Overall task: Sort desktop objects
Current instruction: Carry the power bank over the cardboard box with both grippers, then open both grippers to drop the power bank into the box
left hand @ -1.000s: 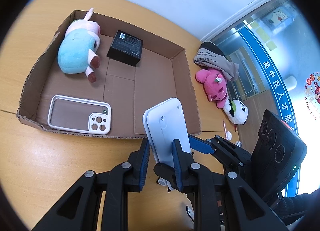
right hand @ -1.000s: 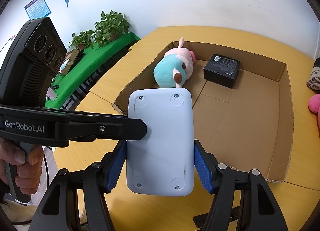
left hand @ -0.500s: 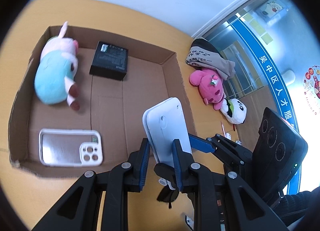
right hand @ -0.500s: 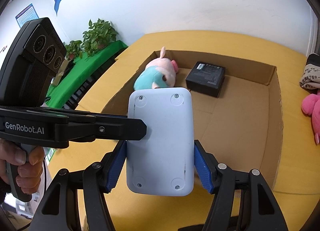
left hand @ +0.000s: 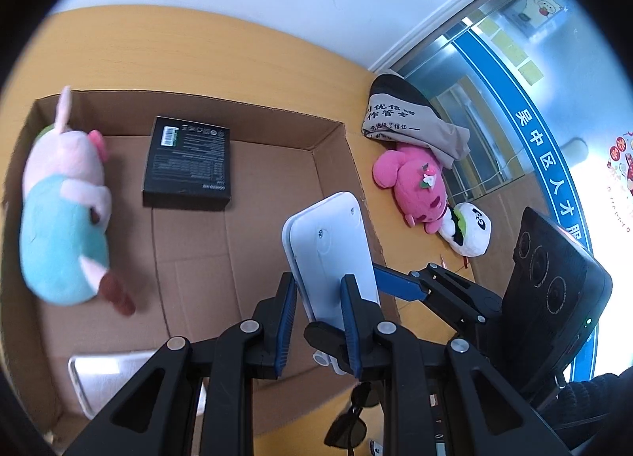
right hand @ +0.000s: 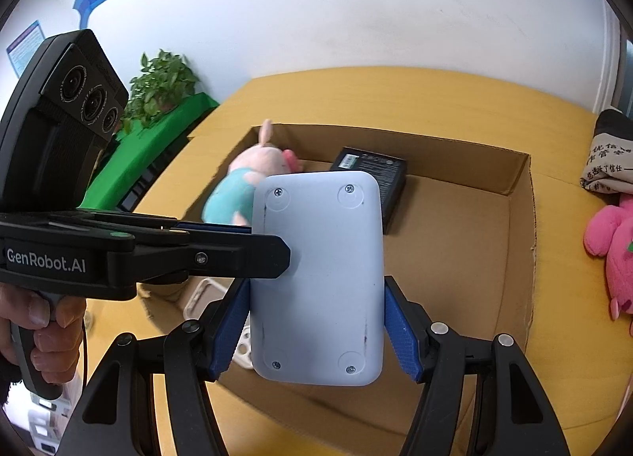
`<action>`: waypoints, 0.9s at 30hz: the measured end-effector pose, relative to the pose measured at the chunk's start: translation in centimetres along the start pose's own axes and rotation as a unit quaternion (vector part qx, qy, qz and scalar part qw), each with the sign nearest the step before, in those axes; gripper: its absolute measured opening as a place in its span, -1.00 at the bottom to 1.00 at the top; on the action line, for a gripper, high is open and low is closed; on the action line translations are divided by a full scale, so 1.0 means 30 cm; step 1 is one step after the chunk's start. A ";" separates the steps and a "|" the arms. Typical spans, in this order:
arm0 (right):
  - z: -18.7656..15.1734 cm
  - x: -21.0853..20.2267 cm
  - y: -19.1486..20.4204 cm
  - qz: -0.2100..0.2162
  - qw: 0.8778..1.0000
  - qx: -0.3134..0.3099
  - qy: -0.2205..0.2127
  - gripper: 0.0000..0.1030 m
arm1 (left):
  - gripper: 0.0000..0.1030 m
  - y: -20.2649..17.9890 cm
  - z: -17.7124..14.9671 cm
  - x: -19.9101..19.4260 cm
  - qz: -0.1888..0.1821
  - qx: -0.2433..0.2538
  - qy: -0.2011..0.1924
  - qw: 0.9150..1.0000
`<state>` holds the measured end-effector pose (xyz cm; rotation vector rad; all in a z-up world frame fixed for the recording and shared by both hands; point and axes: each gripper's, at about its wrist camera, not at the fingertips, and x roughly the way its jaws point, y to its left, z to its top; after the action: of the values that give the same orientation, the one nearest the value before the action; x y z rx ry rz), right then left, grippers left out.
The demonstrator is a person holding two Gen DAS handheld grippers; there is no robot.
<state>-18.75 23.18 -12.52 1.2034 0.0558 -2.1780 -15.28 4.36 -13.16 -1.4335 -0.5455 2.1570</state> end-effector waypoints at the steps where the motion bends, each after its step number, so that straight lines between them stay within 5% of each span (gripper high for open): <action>1: 0.007 0.010 -0.012 -0.003 1.000 0.002 0.002 0.36 | -0.58 0.006 0.010 0.014 -0.002 0.001 0.002 1.000; 27: 0.117 0.316 -0.392 -0.063 0.987 0.136 0.063 0.36 | -0.59 0.122 0.294 0.466 -0.021 0.026 0.095 0.995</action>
<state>-31.39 26.50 -20.86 1.5280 -0.1190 -2.2697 -28.71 9.24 -22.24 -1.5634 -0.4416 1.9601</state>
